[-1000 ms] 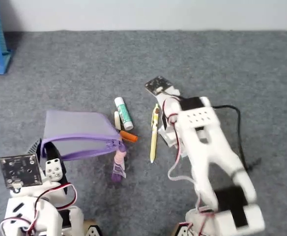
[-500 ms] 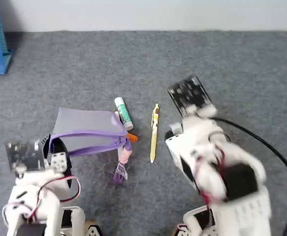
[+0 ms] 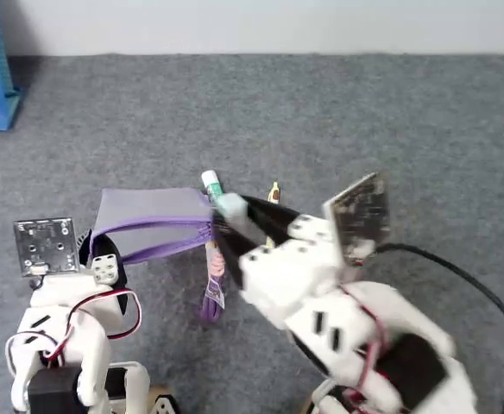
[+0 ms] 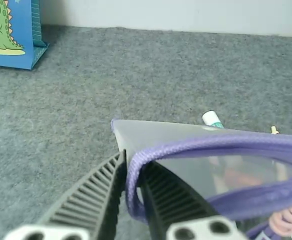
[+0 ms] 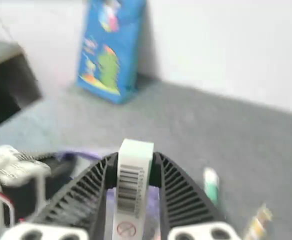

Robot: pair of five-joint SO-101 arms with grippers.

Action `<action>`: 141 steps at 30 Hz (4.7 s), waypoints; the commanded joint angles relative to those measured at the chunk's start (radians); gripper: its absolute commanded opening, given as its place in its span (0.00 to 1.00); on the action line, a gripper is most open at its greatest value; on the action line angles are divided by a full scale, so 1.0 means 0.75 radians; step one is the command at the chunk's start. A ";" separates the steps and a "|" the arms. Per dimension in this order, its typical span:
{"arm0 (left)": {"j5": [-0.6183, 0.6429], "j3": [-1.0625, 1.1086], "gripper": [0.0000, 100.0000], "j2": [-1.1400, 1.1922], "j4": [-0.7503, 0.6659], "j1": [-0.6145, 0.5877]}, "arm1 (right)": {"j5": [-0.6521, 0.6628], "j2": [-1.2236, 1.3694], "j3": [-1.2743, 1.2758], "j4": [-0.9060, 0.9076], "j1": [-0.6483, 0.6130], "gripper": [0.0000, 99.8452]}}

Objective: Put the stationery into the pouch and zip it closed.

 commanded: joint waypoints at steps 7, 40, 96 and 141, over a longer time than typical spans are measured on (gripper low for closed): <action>0.037 -0.142 0.01 0.023 -0.035 0.057 | 0.090 -0.005 0.489 -0.930 -0.167 0.01; 0.072 -0.154 0.01 0.018 0.023 0.207 | 0.162 0.150 0.743 -1.380 -0.099 0.01; 0.121 -0.142 0.01 0.008 -0.037 -0.239 | -0.014 1.286 -0.176 -0.396 0.345 0.19; 0.115 -0.073 0.01 0.008 -0.045 -0.233 | 0.123 1.570 -1.236 0.924 0.275 0.01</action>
